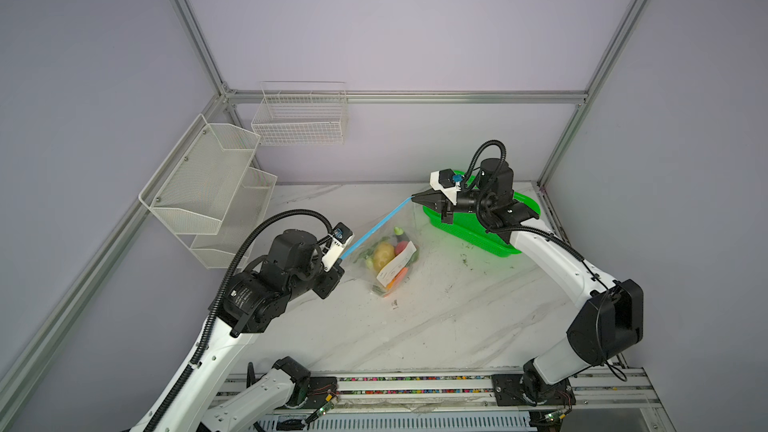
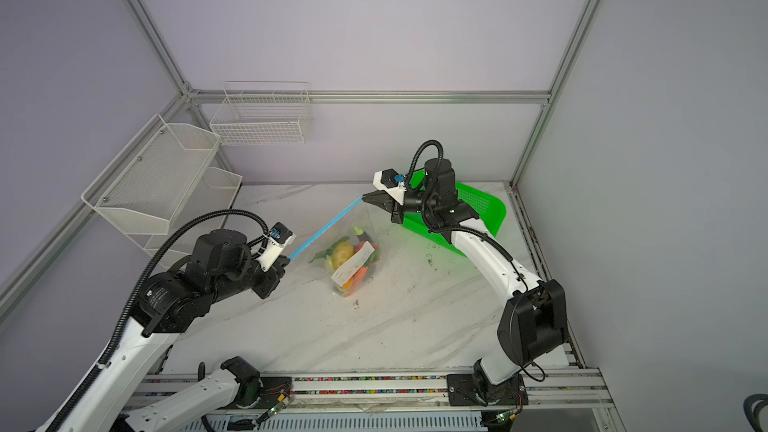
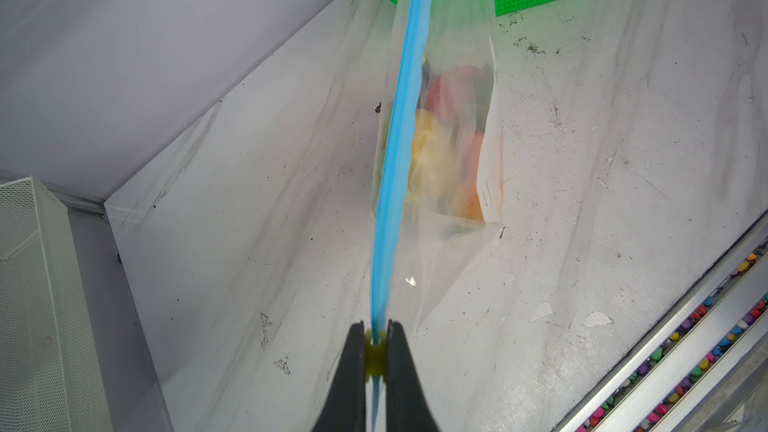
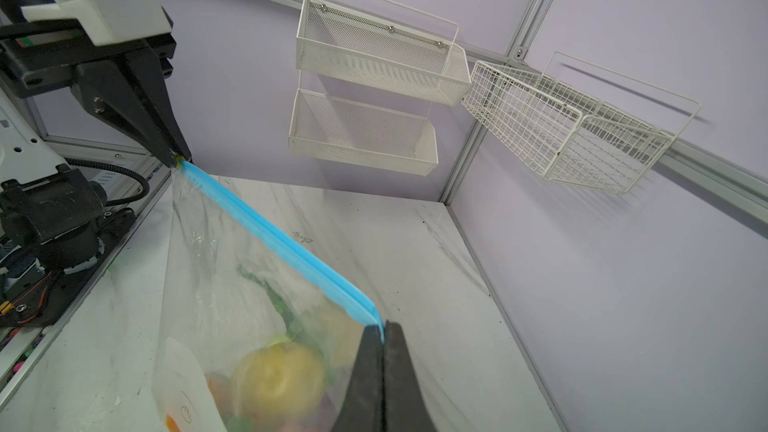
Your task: Place the food in the zip-top bag and seal the zipper
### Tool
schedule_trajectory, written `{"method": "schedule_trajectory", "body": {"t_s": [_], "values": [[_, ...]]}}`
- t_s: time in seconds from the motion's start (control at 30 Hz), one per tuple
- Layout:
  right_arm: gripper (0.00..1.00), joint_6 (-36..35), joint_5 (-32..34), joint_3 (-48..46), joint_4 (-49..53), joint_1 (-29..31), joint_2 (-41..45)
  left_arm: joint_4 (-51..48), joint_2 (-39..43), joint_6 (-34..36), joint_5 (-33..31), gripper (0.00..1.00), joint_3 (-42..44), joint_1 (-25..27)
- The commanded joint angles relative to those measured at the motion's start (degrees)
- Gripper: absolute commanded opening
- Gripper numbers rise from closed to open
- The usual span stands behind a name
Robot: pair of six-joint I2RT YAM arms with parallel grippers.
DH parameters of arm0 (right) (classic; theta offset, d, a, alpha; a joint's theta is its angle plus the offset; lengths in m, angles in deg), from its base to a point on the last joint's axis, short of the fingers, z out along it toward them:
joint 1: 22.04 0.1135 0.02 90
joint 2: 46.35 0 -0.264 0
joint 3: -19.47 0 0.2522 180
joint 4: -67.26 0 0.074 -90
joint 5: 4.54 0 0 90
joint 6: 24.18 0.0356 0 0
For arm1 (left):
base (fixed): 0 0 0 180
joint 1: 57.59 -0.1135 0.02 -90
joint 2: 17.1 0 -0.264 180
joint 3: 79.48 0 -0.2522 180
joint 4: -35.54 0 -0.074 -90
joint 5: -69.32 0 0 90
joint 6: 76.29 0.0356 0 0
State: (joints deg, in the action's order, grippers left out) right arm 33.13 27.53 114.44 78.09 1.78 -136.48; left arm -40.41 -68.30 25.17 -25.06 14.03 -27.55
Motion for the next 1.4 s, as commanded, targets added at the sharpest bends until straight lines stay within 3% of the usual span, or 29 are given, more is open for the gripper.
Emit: {"method": "schedule_trajectory", "body": {"t_s": [0.0, 0.07, 0.13, 0.33, 0.53, 0.7, 1.07, 1.37], "values": [[0.00, -1.24, 0.89, 1.93, -1.10, -1.23, 0.50, -4.02, 0.87, -2.23, -2.03, 0.05, 1.07, -0.33], [0.00, -1.42, 0.86, 1.82, -1.10, -1.27, 0.23, -3.23, 0.66, -2.81, -0.95, 0.08, 0.51, -0.34], [0.00, -1.35, 0.89, 2.08, -0.90, -1.23, -0.18, 0.32, -0.09, -4.57, 1.57, 0.23, -0.01, -0.35], [0.00, -0.32, 0.11, 1.86, -1.85, -1.23, -0.84, 13.37, -6.98, -11.70, 7.12, 0.30, -5.03, -0.43], [0.00, -0.04, -0.59, 1.67, -1.89, -1.08, -0.85, 22.17, -13.46, -10.96, 6.64, 0.41, -9.03, -0.51], [0.00, 0.25, -0.79, 1.55, -2.27, -1.01, -0.57, 18.84, -21.39, -8.95, 8.50, 0.37, -17.05, -1.07], [0.00, 0.32, -0.90, 1.34, -2.51, -0.84, -0.32, 19.39, -25.44, -6.04, 11.65, 0.24, -20.18, -1.38], [0.00, 0.19, -0.95, 1.76, -2.20, -0.79, -0.58, 18.12, -26.24, -5.31, 13.61, 0.28, -19.38, -1.54]]}}
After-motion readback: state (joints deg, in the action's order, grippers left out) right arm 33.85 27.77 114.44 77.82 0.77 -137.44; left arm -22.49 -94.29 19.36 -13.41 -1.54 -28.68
